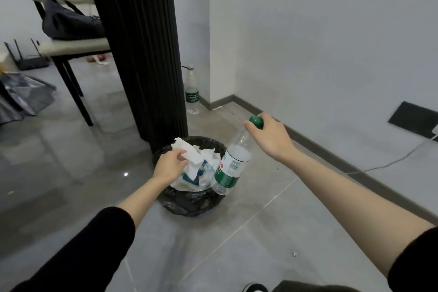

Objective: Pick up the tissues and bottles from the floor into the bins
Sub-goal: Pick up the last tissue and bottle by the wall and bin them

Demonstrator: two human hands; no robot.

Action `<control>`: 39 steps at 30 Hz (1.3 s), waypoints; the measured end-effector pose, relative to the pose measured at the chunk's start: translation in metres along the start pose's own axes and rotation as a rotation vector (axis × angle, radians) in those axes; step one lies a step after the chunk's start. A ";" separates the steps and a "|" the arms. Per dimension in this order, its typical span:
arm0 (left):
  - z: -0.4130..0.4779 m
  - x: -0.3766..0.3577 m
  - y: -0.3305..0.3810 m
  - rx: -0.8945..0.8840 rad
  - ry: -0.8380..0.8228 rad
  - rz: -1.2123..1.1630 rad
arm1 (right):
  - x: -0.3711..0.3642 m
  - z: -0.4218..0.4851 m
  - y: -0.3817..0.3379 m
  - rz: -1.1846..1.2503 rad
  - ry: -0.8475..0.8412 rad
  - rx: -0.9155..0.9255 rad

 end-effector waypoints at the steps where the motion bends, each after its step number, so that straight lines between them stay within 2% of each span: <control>1: 0.004 -0.007 -0.004 0.016 -0.028 0.004 | -0.003 0.001 0.003 -0.011 -0.004 -0.001; 9: 0.036 -0.055 -0.018 0.011 -0.083 0.366 | -0.030 0.018 0.028 -0.010 -0.010 -0.016; 12: 0.047 -0.073 -0.026 -0.008 -0.239 0.458 | -0.046 0.022 0.038 -0.005 -0.039 -0.011; 17: 0.048 -0.099 -0.047 0.080 -0.463 0.480 | -0.067 0.025 0.051 -0.012 -0.099 -0.015; 21: 0.048 -0.098 -0.047 0.074 -0.473 0.511 | -0.076 0.026 0.043 -0.003 -0.128 -0.015; 25: 0.044 -0.075 -0.030 -0.024 -0.352 0.546 | -0.078 0.023 0.030 0.011 -0.133 -0.002; 32: 0.012 -0.014 0.004 -0.091 -0.169 0.306 | -0.061 0.014 -0.004 0.080 -0.119 0.061; 36: -0.017 0.021 0.029 -0.154 -0.216 0.130 | -0.041 0.006 -0.029 0.100 -0.144 0.103; 39: -0.039 0.045 0.046 -0.136 -0.294 0.042 | -0.032 -0.001 -0.048 0.126 -0.151 0.129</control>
Point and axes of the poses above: each hand's wrist, its own z-axis towards the middle knuckle, its own x-axis out of the back of the hand, y = z × x, the point moved 2 cm from there along z, towards the middle knuckle, and after that the axes turned 2 degrees about x, right-handed, at the moved point
